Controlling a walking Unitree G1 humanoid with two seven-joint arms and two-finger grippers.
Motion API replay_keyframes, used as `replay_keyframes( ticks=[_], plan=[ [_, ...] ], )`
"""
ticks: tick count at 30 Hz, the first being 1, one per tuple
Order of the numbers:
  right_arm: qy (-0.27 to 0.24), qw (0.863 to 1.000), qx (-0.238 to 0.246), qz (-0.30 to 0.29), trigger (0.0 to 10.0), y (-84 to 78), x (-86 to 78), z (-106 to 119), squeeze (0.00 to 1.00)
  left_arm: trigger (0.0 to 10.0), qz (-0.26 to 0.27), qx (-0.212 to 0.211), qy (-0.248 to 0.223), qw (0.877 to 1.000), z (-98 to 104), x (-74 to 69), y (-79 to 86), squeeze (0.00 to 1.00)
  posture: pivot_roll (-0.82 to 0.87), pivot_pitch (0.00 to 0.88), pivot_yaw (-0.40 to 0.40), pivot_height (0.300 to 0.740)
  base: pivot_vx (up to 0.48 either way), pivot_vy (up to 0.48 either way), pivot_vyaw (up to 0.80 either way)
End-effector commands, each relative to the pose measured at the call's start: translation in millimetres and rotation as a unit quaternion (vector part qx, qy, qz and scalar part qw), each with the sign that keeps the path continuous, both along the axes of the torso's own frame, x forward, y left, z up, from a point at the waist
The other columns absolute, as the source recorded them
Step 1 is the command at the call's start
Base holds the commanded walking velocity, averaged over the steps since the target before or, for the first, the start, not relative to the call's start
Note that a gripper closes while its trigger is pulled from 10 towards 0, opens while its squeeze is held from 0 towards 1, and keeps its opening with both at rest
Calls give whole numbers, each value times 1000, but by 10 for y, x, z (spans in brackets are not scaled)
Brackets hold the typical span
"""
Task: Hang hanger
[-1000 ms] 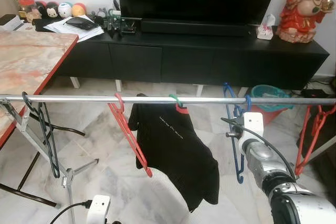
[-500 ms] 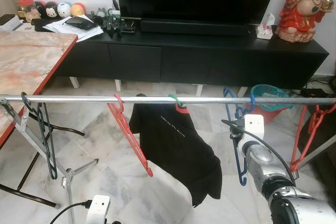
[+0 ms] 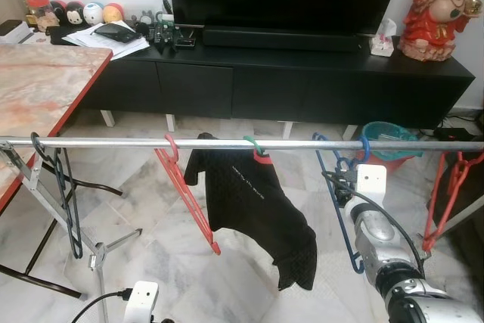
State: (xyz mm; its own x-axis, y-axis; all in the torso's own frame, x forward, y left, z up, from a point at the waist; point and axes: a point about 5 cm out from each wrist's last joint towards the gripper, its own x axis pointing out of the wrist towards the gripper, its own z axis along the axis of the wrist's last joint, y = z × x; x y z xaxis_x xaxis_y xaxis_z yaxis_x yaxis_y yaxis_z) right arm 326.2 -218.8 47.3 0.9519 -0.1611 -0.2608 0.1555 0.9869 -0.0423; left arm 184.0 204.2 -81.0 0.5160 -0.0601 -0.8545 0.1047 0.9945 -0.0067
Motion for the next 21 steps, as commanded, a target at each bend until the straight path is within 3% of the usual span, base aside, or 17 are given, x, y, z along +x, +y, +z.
replay_keyframes(
  ticks=[1,7,21],
  plan=[
    [-14,1000,-1,-9,10000,-29,-10,20,1000,10000,-12,4,13,1000,-19,-33,-5,0,-84,0,-56,740,0,0,0],
    [-67,997,-15,-28,10000,-77,-119,37,1000,10000,-14,4,13,1000,-17,-30,-6,0,-88,0,-58,740,0,0,0],
    [-118,992,-39,-23,10000,-20,-422,8,1000,10000,-17,5,13,1000,-15,-27,-6,0,-97,0,-63,740,0,0,0]
  ],
)
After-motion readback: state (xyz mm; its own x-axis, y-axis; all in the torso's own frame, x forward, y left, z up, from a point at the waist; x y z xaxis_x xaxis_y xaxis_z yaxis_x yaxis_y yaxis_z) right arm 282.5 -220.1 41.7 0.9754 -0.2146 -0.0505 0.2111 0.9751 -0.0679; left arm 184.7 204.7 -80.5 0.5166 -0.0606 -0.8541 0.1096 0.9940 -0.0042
